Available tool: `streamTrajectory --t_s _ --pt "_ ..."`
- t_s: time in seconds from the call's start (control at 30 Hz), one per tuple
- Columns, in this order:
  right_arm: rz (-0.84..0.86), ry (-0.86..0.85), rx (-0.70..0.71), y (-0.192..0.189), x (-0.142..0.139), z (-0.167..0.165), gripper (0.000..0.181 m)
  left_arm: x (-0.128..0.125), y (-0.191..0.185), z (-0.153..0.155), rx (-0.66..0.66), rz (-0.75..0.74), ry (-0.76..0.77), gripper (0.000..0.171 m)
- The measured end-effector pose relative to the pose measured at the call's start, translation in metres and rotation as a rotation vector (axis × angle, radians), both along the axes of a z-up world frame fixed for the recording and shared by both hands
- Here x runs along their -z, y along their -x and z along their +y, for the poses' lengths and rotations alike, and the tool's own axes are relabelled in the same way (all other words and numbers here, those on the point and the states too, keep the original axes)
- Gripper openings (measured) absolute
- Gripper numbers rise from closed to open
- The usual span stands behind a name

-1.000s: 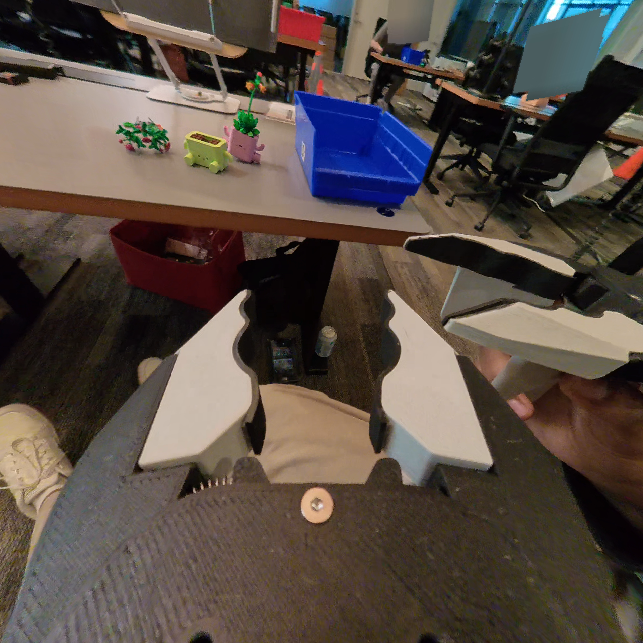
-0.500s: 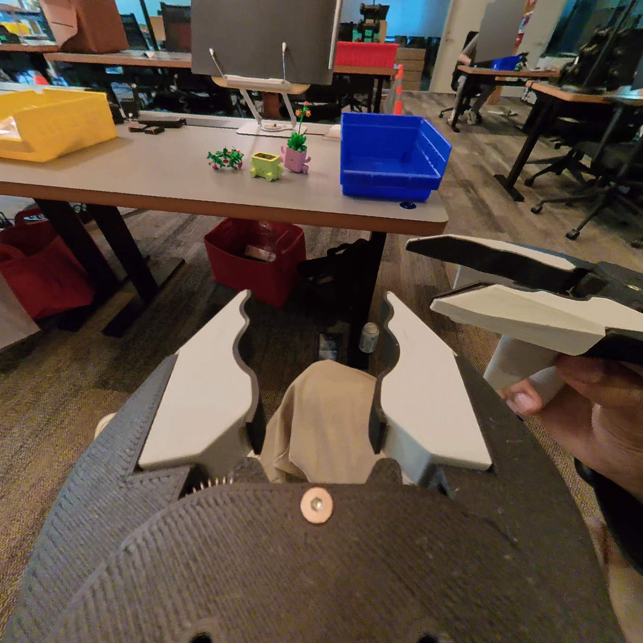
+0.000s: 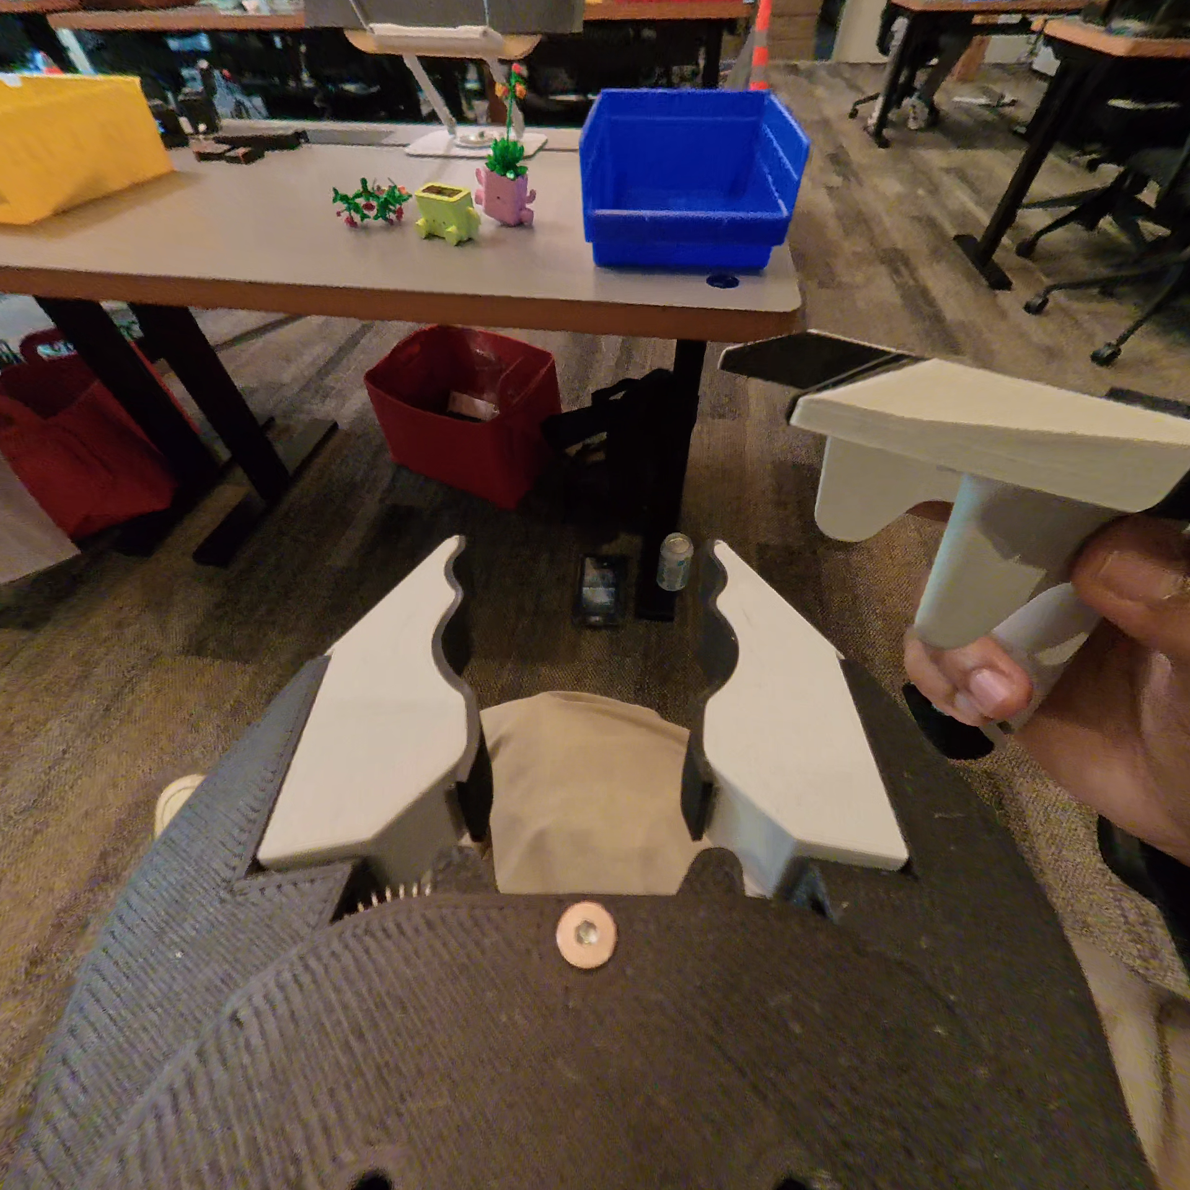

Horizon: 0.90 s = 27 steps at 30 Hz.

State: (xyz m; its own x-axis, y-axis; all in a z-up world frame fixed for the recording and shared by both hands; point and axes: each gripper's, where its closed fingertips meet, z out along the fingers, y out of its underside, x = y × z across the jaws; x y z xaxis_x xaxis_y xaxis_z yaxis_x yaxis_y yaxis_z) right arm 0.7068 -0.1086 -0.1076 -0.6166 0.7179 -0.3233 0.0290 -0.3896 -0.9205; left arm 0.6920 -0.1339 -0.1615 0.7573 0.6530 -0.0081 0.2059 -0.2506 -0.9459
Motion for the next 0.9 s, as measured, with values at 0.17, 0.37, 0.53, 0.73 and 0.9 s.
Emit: streamTrajectory --t_s 0.17,0.37,0.53,0.73,0.9 --pt "0.075 0.011 -0.015 -0.05 -0.014 0.0 0.049 0.016 -0.047 -0.008 -0.046 -0.05 0.008 0.068" --pt "0.077 -0.021 -0.04 -0.106 -0.017 0.004 0.051 0.017 -0.112 0.003 -0.086 -0.073 0.016 0.068" --pt "0.051 -0.028 -0.028 -0.146 -0.016 0.025 0.054 0.023 -0.169 0.025 -0.086 -0.087 0.048 0.065" --pt "0.056 0.018 -0.02 -0.172 -0.022 0.048 0.054 0.032 -0.217 0.045 -0.076 -0.081 0.05 0.064" --pt "0.04 -0.01 0.045 -0.181 -0.009 0.065 0.051 0.04 -0.225 0.043 -0.064 -0.07 0.104 0.064"
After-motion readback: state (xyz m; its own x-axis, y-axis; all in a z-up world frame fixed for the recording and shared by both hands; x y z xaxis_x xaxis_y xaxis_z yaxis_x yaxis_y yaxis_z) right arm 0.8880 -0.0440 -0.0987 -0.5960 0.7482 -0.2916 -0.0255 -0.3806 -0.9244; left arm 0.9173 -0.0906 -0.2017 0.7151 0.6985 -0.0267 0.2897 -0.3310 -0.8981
